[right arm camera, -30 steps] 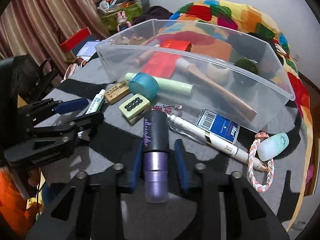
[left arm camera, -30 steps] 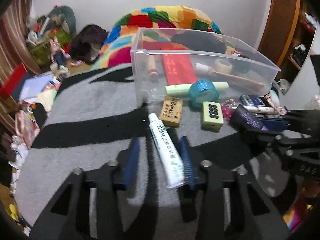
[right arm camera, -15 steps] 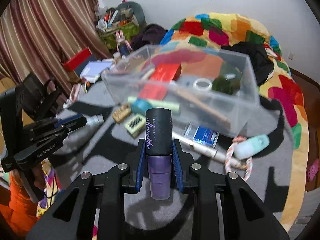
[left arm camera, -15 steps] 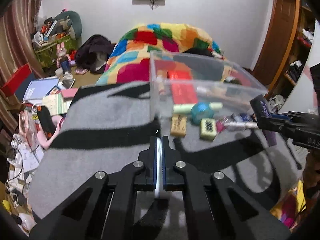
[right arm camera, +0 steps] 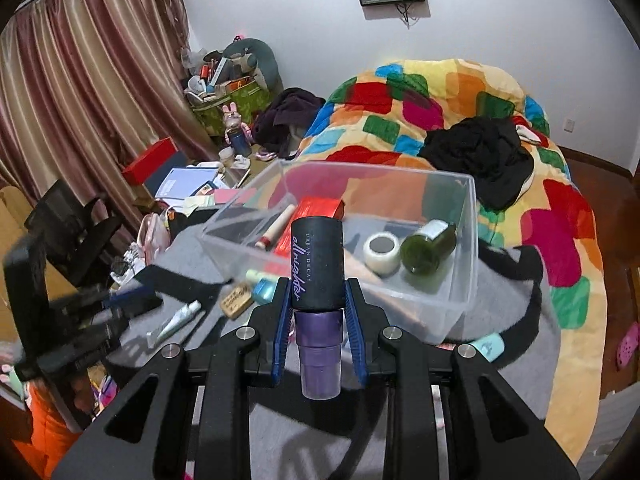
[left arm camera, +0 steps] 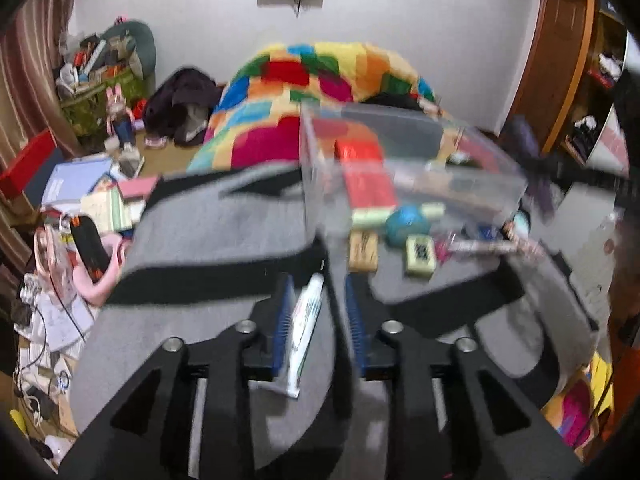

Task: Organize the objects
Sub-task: 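Lower the white tube and purple spray bottle into the clear box and release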

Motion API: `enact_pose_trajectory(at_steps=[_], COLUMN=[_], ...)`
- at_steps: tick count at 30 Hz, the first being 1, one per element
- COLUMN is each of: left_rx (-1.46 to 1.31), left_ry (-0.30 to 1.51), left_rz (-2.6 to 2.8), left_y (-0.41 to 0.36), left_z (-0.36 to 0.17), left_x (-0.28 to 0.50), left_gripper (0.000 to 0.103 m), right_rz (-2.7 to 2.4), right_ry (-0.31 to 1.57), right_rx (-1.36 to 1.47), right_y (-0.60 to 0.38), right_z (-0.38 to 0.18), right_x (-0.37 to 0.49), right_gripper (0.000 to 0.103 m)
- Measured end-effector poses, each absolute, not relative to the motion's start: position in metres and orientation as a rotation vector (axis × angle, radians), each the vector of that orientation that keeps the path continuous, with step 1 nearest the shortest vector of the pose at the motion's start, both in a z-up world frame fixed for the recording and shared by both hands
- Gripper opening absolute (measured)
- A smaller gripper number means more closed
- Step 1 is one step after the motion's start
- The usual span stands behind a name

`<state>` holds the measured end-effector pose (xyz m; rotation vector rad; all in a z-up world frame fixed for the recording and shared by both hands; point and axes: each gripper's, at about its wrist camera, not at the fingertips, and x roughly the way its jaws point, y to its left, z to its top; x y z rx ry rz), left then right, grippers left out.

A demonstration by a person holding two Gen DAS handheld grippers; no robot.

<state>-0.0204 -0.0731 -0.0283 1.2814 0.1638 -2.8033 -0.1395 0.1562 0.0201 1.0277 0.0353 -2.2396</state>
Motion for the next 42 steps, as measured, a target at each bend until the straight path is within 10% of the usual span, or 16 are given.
enact_pose_trajectory(at_steps=[8,10,42], left_rx=[1.328,1.314,1.219], left_ry=[0.111,0.096,-0.018], left_rz=[-2.738,-2.736,-2.912], left_y=[-0.080,-0.079,-0.042], left_z=[-0.066,-0.066,0.011], left_x=[-0.022,-0.023,-0.129], left_gripper=[0.031,0.016,0.016], right_rz=[-2.268,-2.270,-2.148], right_ry=[0.058,0.062,0.248], right_rx=[1.031,1.043,1.239], right_y=[0.141,0.137,0.079], right_z=[0.026,0.026,-0.022], right_x=[-0.163,-0.169,-0.204], right_gripper=[0.023,0.023,0.023])
